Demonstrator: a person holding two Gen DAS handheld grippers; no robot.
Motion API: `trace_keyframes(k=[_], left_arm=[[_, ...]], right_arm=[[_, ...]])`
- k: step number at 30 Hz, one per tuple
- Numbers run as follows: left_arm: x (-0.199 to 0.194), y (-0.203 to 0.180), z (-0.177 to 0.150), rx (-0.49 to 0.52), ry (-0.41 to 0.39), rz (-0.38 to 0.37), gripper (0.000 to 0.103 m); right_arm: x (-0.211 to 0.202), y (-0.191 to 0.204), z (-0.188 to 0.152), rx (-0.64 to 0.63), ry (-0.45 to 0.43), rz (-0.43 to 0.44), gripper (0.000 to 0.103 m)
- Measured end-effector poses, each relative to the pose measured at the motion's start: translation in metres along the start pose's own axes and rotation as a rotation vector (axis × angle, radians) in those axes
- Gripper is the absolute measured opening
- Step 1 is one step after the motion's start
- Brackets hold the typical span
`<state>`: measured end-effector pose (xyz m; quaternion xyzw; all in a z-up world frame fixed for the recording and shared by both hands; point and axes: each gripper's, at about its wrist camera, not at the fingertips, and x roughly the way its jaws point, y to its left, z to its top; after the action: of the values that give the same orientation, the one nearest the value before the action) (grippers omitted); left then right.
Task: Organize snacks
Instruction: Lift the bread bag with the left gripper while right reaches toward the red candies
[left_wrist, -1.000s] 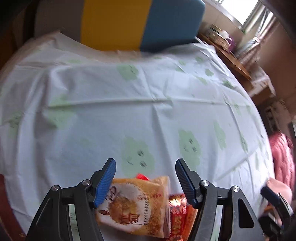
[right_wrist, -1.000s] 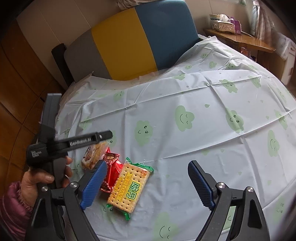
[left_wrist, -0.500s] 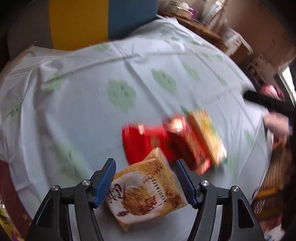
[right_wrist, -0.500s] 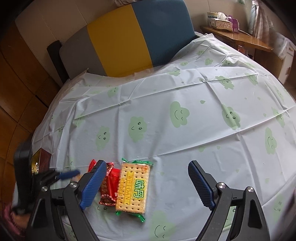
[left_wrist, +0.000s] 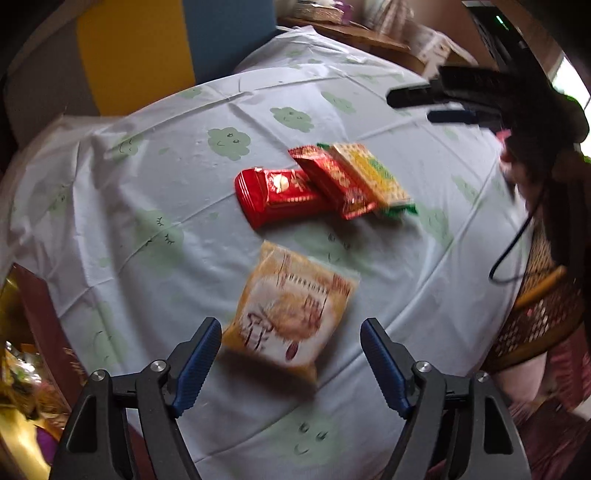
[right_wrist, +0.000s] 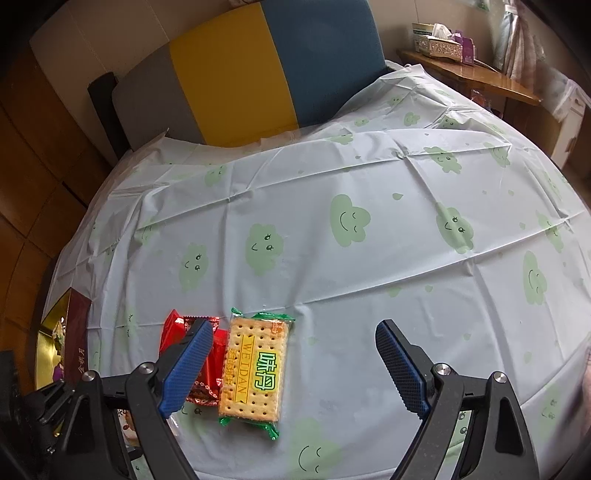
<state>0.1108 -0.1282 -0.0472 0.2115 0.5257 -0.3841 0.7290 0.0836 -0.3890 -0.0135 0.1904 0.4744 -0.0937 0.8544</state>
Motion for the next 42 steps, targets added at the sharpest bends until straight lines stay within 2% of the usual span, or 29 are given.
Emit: trace_keyframes(k=[3, 7, 10, 14, 15, 17, 19, 23, 25, 26, 28, 31, 36, 42], left_arm=[[0.002, 0.000, -0.003, 0.024, 0.013, 0.026, 0.079], [0.008, -0.008, -0.001, 0.126, 0.028, 0.086, 0.079], [0.016, -0.014, 0.003, 0.188, 0.047, 0.104, 0.079], [0.027, -0.017, 0.006, 0.209, 0.065, 0.114, 0.079], [0.029, -0.017, 0.007, 0.199, 0.067, 0.109, 0.079], [0.033, -0.013, 0.005, 0.163, 0.065, 0.094, 0.070], [0.030, -0.009, 0.002, 0.104, 0.027, 0.069, 0.063], [0.023, -0.003, -0.013, -0.020, -0.032, 0.110, 0.062], [0.017, -0.002, -0.025, -0.097, -0.061, 0.121, 0.062], [0.013, -0.004, -0.033, -0.123, -0.074, 0.127, 0.062], [0.008, -0.005, -0.047, -0.191, -0.106, 0.130, 0.062], [0.002, -0.005, -0.061, -0.260, -0.149, 0.137, 0.062], [-0.003, -0.002, -0.076, -0.324, -0.200, 0.144, 0.062], [0.001, -0.015, -0.079, -0.326, -0.218, 0.163, 0.062]], right_arm=[[0.001, 0.000, -0.001, -0.004, 0.005, -0.001, 0.090], [0.003, 0.000, -0.001, -0.005, 0.012, -0.002, 0.090], [0.004, 0.001, 0.000, -0.008, 0.015, -0.002, 0.090], [0.002, 0.001, 0.000, -0.006, 0.008, 0.018, 0.090], [0.001, 0.001, 0.001, -0.003, 0.001, 0.038, 0.090], [-0.002, 0.005, 0.001, -0.003, -0.018, 0.075, 0.090], [-0.006, 0.013, 0.001, -0.027, -0.040, 0.114, 0.090], [-0.004, 0.035, -0.003, -0.118, -0.033, 0.168, 0.089], [0.000, 0.050, -0.008, -0.185, -0.018, 0.177, 0.080], [0.003, 0.055, -0.012, -0.216, -0.007, 0.177, 0.078], [0.010, 0.066, -0.018, -0.264, 0.013, 0.171, 0.064], [0.023, 0.081, -0.028, -0.337, 0.051, 0.157, 0.055], [0.039, 0.091, -0.037, -0.392, 0.074, 0.129, 0.051], [0.053, 0.095, -0.037, -0.396, 0.081, 0.106, 0.052]])
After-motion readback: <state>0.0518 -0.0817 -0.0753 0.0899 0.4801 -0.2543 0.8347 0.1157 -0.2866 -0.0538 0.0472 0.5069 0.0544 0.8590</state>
